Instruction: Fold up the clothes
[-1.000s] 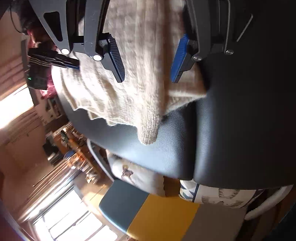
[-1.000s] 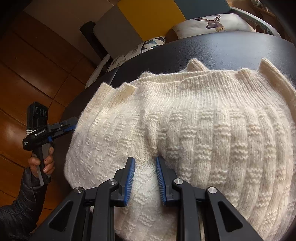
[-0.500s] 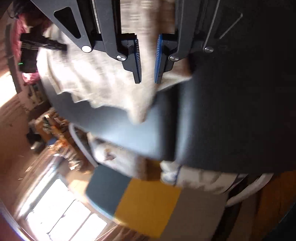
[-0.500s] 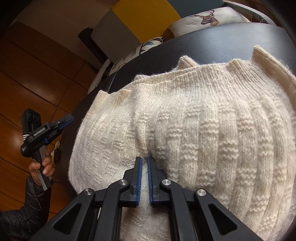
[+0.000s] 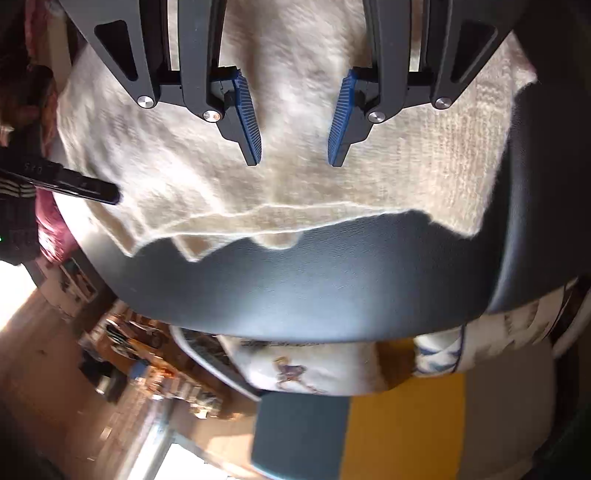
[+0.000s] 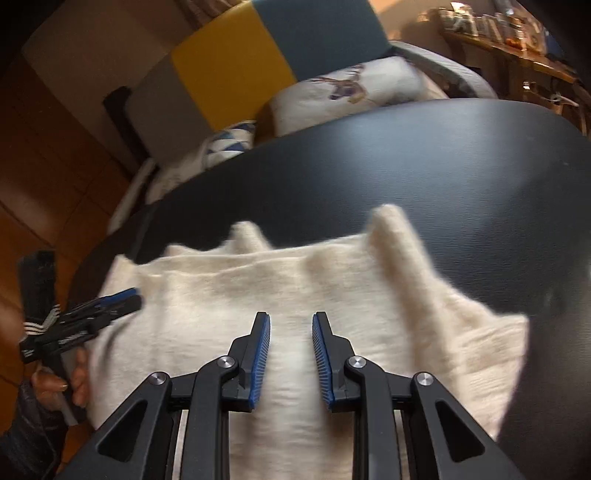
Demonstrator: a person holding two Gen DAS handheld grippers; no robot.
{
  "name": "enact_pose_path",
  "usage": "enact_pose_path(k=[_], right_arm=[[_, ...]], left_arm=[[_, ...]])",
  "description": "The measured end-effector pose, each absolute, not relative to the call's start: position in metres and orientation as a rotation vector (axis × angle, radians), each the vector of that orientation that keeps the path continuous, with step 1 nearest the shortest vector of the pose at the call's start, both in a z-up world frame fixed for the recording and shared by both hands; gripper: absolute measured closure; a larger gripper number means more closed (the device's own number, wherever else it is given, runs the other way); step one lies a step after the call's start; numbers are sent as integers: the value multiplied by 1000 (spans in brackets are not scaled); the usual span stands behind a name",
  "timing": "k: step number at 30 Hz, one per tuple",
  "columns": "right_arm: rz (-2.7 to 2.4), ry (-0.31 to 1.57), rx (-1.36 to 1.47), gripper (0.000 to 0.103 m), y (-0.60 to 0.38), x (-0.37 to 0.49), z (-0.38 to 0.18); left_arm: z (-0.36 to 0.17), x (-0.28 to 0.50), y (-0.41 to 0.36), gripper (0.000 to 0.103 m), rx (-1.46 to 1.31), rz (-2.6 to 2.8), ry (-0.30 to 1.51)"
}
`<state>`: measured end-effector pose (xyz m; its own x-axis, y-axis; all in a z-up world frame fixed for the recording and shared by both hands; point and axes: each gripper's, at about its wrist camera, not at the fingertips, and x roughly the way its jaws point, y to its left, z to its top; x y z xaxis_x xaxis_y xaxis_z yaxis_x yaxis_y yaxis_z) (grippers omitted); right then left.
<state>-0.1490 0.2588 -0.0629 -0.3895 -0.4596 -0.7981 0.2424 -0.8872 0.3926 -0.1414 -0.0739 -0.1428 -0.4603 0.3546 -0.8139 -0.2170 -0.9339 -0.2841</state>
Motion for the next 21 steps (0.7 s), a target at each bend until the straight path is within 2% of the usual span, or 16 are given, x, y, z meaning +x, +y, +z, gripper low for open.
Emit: enact_pose_path(k=[1,2,4,7,12,13,14,16,21], right_arm=[[-2344,-273,1463,86,270,-155,-70],[-2361,-301,1480,98,282,-159,-77],[-2337,-429,1460,103,303,-162,-86],[-2333,-505,1436,103,315,-160,-89],[-2339,-468,1428,102,309,-159,-83],[-2339,-474,1423,100,309,-158,-79],[-2340,-480,1418,91,310,-157,-75],[-2360,-470,1379,82,314,-149,-63],[-2372,-443,1350,82,334,-116,-51]], left_arm=[[-147,-141,-79,64,-1378,2424,-258],[-151,-141,-84,64,-1353,2423,-318],[-153,-139,-90,65,-1336,2420,-378],[-150,-139,-91,64,-1347,2417,-435],[-137,-133,-108,63,-1347,2403,-574],[-135,-128,-115,63,-1347,2402,-606],[-130,-126,-121,62,-1341,2406,-621],[-124,-117,-135,59,-1331,2419,-644],[-121,-85,-169,54,-1328,2472,-658]])
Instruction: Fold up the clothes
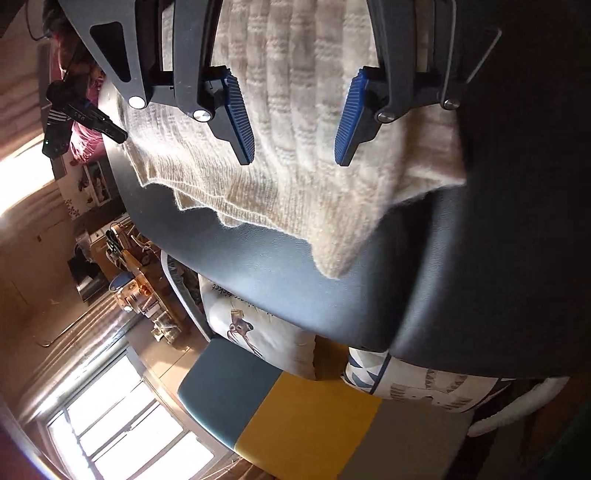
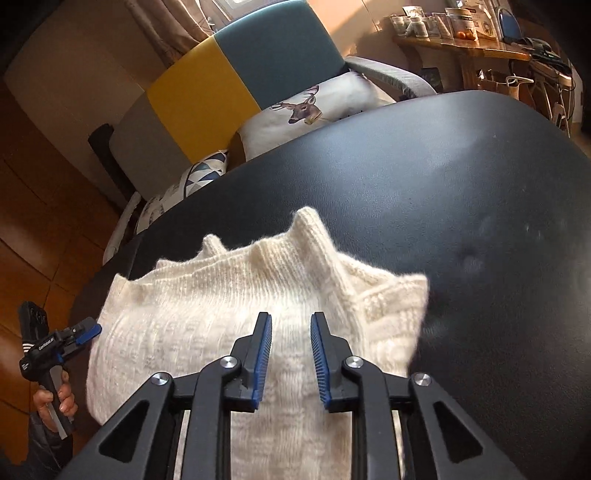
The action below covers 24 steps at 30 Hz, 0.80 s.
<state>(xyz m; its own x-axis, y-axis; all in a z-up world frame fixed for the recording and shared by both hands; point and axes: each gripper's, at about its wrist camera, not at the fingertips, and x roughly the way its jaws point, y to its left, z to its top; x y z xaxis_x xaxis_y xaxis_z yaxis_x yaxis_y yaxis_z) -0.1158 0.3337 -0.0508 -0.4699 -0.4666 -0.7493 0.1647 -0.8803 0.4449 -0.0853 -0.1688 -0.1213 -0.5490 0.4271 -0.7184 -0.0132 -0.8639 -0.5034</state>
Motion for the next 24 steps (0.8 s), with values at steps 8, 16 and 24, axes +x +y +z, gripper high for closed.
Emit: enact_pose_path(k=[8,16,24], right_arm=[[-2365,-599,1442,84,361,-102,-78],[-2363,-249,1333,80,306,-70,-47],[-2337,-264,1424,78,294,-71,-72]], left_arm=[[-128,-76,-184,53,-1364,2459,-707],[-112,-45,-263,37,-1303,2525,-886],[-145,-49,-257,24,-1398,2281,-945]])
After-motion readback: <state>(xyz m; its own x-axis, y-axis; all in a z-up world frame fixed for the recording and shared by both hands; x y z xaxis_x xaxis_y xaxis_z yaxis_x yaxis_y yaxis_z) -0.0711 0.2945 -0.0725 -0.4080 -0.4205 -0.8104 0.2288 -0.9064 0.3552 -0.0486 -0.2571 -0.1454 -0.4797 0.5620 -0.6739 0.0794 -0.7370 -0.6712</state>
